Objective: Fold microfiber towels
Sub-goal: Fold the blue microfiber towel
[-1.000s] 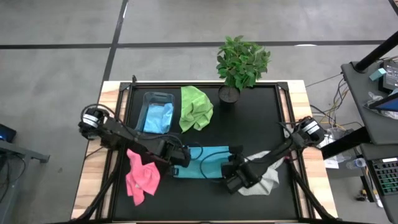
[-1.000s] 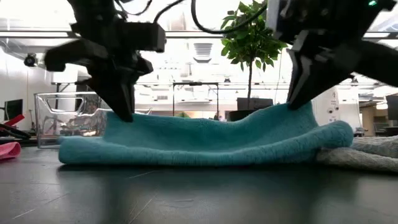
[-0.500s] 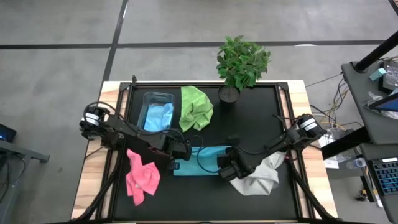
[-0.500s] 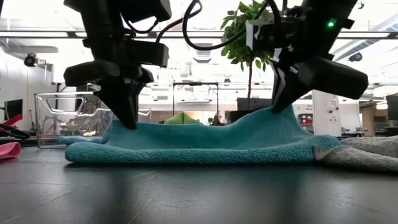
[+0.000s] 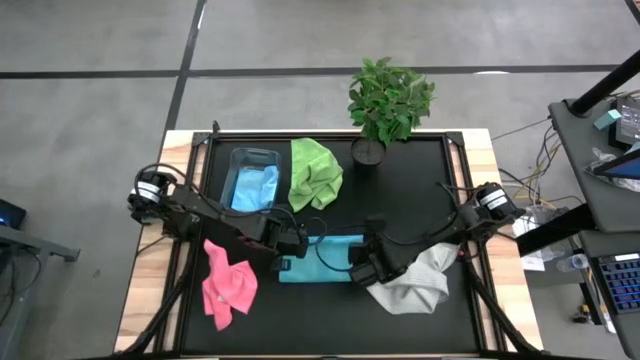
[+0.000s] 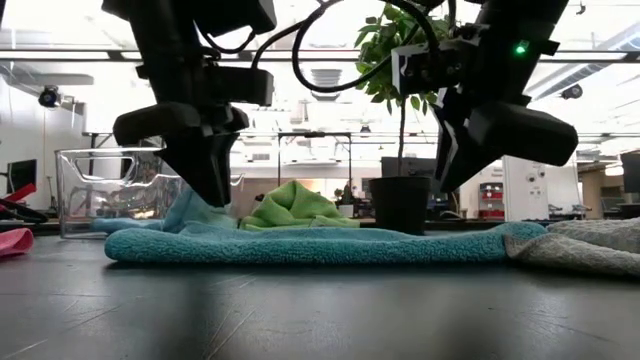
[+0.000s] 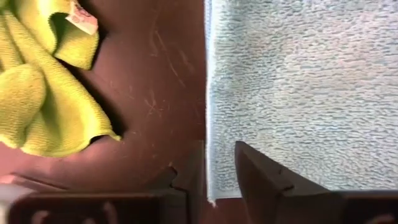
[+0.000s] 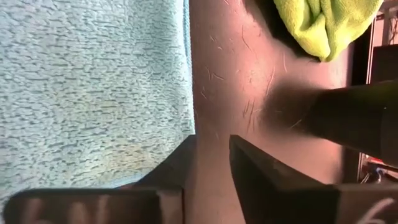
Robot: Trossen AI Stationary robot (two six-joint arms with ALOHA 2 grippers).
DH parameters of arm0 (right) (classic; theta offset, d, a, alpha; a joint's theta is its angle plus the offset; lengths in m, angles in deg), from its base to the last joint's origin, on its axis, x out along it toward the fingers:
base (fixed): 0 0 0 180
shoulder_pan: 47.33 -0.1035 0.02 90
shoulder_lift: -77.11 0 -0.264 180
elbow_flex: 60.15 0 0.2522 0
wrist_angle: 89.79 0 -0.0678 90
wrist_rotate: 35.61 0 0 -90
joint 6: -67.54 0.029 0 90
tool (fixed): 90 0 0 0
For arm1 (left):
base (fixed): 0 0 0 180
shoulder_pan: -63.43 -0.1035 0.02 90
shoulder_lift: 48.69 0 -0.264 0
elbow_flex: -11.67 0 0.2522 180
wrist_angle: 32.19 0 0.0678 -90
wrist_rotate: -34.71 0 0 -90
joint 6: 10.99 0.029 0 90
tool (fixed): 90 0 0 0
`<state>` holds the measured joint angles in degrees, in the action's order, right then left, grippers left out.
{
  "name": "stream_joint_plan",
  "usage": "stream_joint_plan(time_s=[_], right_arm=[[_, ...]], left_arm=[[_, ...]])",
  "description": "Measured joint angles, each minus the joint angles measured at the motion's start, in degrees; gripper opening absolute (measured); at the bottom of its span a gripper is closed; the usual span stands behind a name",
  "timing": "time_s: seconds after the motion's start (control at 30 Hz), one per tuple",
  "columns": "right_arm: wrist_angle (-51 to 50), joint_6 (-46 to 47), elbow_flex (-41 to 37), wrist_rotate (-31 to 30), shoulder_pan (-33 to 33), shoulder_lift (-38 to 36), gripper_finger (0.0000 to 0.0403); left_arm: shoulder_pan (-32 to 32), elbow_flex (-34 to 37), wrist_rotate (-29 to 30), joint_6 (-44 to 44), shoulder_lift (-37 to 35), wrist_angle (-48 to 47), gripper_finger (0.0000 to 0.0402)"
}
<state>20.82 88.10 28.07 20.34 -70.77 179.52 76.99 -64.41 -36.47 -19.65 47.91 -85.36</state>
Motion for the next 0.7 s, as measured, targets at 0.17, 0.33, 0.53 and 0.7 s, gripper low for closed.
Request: stream_joint_plan(time_s=[0.17,0.33,0.53,0.7], right_arm=[[-2.1,0.4,0.0,-0.2,0.1,-1.2,0.0119],[-2.4,4.8,0.0,-0.1,-0.2,-3.8,0.0132],[-2.2,20.7,-0.1,1.9,-0.2,-6.3,0.0149],[-1.9,27.7,-0.6,3.0,-0.9,-6.8,0.0175]], left_arm=[[0.0,-0.9,1.4,0.0,0.0,-0.2,0.0112],[0.9,-2.7,-4.1,0.3,-0.5,0.2,0.0116],[3.9,-1.5,-6.5,-1.5,-0.7,8.7,0.0116],[6.0,0.5,-6.6,-1.5,0.7,21.6,0.0116]])
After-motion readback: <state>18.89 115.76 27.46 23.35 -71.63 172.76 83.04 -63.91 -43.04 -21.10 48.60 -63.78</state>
